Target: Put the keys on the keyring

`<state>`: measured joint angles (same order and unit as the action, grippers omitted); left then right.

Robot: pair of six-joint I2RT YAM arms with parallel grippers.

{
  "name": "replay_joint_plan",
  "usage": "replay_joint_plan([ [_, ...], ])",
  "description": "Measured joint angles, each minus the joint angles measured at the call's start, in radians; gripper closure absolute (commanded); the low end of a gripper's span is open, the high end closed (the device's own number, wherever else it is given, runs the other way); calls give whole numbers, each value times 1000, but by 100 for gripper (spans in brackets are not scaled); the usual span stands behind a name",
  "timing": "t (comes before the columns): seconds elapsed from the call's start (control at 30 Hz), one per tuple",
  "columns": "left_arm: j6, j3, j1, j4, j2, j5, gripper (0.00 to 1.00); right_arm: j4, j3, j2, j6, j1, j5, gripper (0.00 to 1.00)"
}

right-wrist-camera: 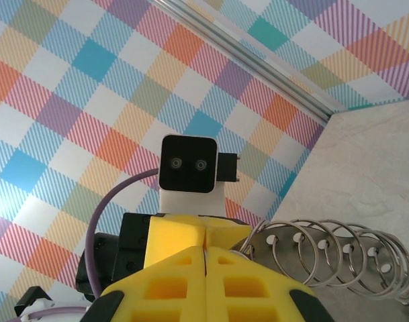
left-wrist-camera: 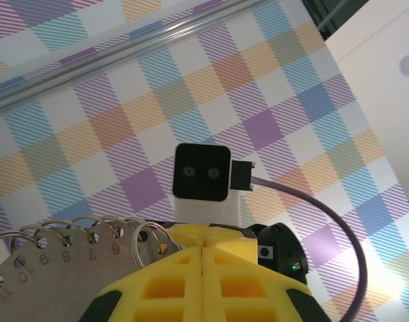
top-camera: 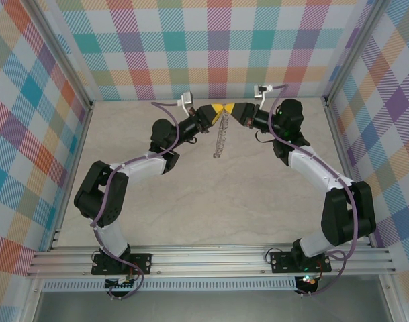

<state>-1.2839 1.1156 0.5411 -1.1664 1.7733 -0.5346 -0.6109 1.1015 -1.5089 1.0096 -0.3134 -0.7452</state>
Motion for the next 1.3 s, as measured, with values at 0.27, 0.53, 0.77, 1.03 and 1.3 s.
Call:
replay_joint_plan([
  [0.27,266,4,-8,359,-151,-45,56,112,14,1,-78,17,-77,100],
  [0.53,586,148,-49,756,-253,-111,41,280,132,-16,-187,81,-256,100],
  [0.77,803,282,-107,1006,-229,-229,72,459,251,-80,-335,106,-417,100],
  [1.03,963,433,-112,1192,-97,-389,82,602,308,-134,-454,106,-504,100],
  [1.3,1018,497,-112,1270,-29,-462,82,604,309,-171,-472,106,-518,100],
])
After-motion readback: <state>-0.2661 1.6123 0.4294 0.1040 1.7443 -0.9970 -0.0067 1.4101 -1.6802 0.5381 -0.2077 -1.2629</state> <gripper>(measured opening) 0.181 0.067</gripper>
